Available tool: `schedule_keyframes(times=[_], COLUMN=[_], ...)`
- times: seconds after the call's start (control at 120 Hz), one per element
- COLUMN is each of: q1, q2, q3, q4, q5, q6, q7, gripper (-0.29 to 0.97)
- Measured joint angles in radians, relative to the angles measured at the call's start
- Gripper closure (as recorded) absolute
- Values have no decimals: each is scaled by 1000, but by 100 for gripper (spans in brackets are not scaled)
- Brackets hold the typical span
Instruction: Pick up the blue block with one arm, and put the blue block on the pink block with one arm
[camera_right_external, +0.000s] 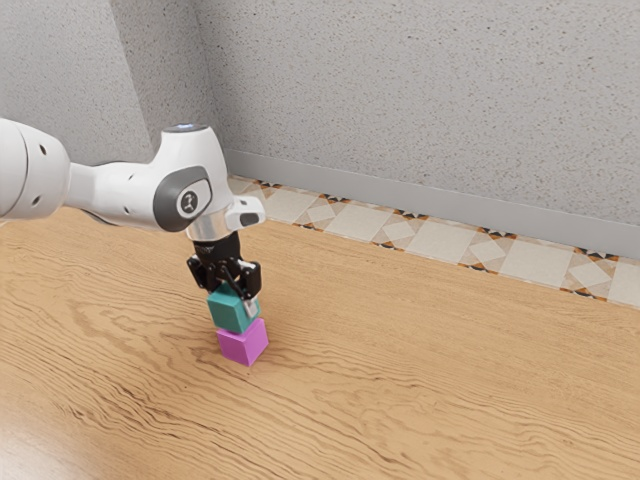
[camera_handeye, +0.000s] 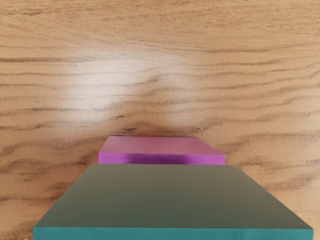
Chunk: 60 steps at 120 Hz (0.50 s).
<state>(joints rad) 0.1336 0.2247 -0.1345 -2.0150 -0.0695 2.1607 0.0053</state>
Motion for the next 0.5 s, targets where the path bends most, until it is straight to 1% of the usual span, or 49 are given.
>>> schedule_keyframes(times=[0.5], q1=[0], q2=[0], q3=[0], q4=[-7], q5=[9], q6=[-2], q7=[-22], gripper=[35])
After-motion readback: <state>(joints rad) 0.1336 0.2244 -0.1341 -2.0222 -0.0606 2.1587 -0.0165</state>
